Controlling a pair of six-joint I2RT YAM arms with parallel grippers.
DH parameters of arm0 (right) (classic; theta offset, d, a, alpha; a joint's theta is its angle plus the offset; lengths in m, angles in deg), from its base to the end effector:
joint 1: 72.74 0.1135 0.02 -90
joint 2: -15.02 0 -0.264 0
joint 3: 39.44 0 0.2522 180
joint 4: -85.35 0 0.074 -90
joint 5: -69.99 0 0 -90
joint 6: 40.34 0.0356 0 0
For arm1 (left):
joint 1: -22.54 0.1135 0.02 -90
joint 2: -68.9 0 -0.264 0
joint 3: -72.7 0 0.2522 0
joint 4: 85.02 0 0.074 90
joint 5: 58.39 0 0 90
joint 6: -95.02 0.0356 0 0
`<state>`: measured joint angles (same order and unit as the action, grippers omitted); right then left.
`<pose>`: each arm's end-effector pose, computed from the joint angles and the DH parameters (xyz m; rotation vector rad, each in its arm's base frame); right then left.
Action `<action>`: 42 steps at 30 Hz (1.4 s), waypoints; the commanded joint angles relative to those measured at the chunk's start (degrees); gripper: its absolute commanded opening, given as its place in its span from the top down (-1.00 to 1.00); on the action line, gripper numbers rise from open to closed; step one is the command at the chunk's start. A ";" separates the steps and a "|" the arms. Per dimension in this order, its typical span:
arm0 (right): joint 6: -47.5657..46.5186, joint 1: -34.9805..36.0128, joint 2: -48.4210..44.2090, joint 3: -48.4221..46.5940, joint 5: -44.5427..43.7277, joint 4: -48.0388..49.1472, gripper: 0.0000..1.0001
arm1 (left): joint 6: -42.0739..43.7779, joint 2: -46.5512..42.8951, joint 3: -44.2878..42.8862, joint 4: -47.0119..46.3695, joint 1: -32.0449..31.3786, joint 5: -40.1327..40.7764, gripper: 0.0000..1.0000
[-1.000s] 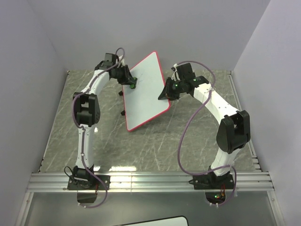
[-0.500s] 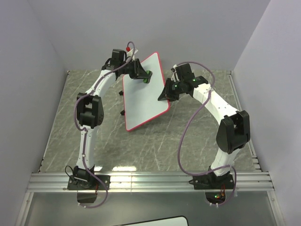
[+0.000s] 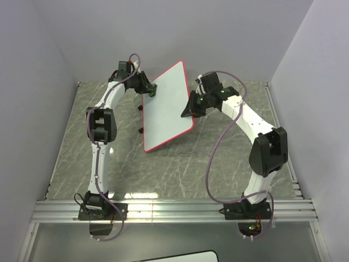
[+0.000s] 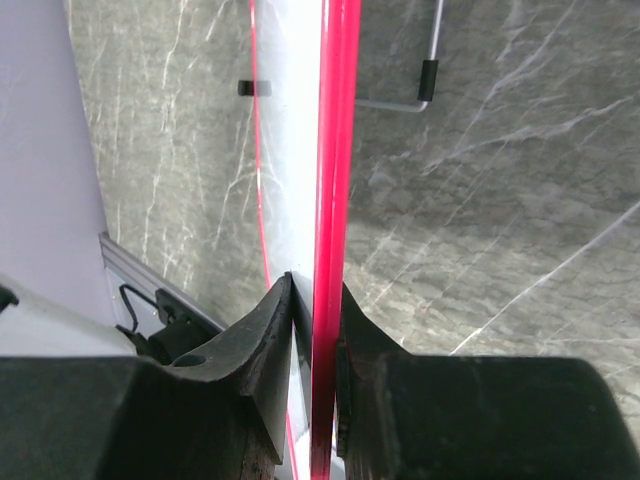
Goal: Erase the whiteboard
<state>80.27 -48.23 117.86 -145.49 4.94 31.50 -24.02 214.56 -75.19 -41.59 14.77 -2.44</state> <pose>0.3558 0.1787 0.3028 -0.0664 2.5807 0.9306 0.5600 -0.0965 0.2041 -0.1116 2.3420 -1.0073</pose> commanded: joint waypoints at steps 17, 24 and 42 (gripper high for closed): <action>-10.13 7.21 7.28 -0.35 -0.08 -7.45 1.00 | -0.40 -2.57 5.70 -8.99 -8.74 -21.13 0.99; -10.57 7.48 6.75 -0.43 -0.78 -8.24 1.00 | 1.87 -4.95 4.22 -7.71 -10.95 -22.38 0.99; -10.13 8.53 6.23 0.71 -0.08 -7.10 1.00 | 5.04 2.42 -0.43 9.69 -7.26 11.88 0.99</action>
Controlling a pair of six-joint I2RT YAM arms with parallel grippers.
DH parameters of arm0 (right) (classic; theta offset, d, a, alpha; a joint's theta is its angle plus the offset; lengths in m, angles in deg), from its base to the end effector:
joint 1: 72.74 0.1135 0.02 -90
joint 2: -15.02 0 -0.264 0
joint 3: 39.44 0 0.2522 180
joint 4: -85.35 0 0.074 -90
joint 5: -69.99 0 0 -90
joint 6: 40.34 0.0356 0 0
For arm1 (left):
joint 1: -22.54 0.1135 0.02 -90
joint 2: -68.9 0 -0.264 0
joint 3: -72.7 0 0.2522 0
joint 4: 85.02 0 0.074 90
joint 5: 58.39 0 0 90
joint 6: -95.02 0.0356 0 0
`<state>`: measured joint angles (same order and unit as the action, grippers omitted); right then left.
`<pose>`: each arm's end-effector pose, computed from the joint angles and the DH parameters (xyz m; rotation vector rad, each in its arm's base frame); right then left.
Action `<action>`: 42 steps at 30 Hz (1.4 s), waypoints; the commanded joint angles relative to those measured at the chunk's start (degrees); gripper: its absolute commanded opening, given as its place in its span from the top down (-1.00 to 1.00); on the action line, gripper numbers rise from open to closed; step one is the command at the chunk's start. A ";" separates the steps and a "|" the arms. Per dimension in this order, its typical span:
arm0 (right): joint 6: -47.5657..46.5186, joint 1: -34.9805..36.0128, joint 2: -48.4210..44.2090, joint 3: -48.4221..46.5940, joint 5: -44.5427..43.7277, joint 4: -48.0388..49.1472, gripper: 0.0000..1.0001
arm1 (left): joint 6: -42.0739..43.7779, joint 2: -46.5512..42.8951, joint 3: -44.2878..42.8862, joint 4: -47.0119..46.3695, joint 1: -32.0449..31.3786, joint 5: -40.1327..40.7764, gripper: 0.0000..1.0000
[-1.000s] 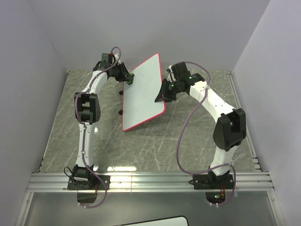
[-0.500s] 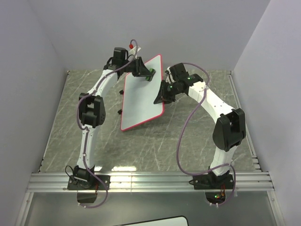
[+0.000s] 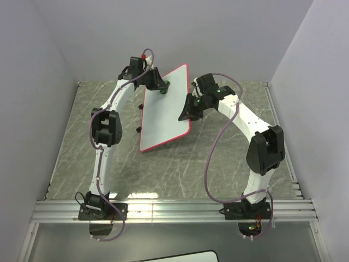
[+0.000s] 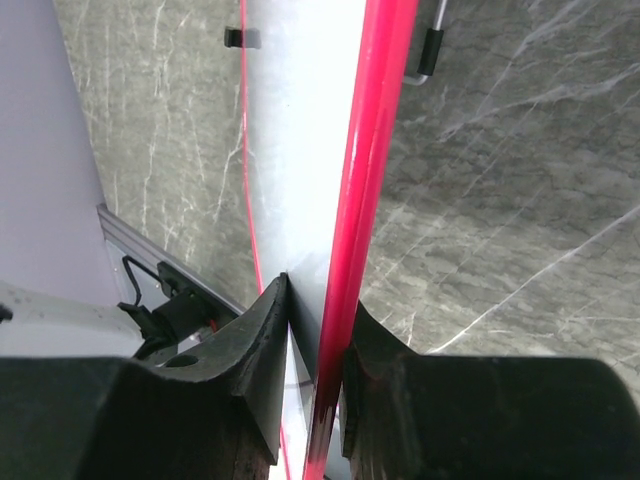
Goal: Erase the whiteboard
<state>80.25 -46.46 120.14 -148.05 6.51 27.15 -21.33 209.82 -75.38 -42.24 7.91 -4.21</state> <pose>0.3532 0.1921 0.2973 -0.0991 2.6625 0.9530 0.5354 -0.1613 0.2515 0.1409 2.2601 -1.0780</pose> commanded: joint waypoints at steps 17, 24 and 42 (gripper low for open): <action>-9.32 8.43 3.43 3.26 -2.18 -2.22 1.00 | 17.29 -4.67 9.85 10.72 -6.01 -1.61 0.99; -9.76 8.52 1.05 7.13 -2.35 -0.73 1.00 | 20.81 -11.72 16.46 12.20 -8.83 -7.00 0.99; -11.96 8.52 -1.06 10.30 -1.91 -1.79 1.00 | 13.25 7.44 2.40 18.89 -5.84 27.81 0.99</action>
<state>81.91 -44.06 116.05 -141.49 4.98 31.10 -7.69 211.31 -74.90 -31.77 7.28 21.63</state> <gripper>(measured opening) 0.319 0.313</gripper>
